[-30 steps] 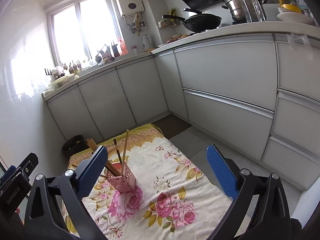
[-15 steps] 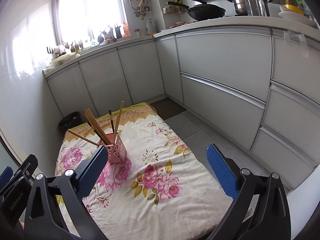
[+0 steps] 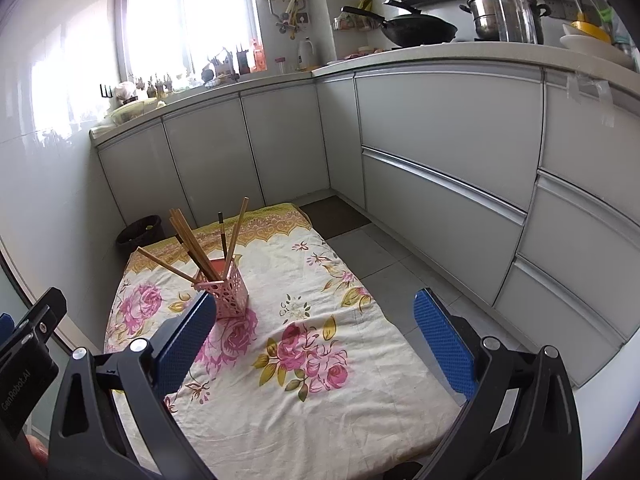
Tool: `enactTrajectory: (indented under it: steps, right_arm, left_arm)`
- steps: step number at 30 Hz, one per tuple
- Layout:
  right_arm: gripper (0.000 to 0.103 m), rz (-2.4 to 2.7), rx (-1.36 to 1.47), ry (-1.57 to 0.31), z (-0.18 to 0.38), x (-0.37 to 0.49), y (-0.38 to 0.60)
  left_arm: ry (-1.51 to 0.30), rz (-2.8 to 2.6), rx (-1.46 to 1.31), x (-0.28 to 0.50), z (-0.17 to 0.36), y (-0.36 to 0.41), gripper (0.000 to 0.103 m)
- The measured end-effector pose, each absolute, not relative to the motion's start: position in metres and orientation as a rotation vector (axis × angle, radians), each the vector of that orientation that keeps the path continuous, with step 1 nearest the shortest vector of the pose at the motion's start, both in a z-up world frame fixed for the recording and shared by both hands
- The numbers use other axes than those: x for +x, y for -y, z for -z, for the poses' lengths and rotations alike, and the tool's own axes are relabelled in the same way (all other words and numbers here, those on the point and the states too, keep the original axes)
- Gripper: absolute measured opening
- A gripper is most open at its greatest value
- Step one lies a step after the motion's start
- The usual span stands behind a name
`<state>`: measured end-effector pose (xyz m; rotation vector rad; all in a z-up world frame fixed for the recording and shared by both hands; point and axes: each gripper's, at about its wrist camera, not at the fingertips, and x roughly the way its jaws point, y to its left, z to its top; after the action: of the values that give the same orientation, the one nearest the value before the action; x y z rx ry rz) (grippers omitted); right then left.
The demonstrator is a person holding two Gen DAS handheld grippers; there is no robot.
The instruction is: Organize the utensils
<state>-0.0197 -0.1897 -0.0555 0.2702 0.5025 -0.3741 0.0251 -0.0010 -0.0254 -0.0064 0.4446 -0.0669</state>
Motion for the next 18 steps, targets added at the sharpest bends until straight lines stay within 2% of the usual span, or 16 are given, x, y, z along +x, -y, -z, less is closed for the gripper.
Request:
enactTrajectory:
  steps: [18]
  right_arm:
    - [0.096,0.387,0.26,-0.508,0.056,-0.0163,0.1904]
  left_arm:
    - [-0.458,0.079,-0.011,0.0288,0.0254,0.0046,0.096]
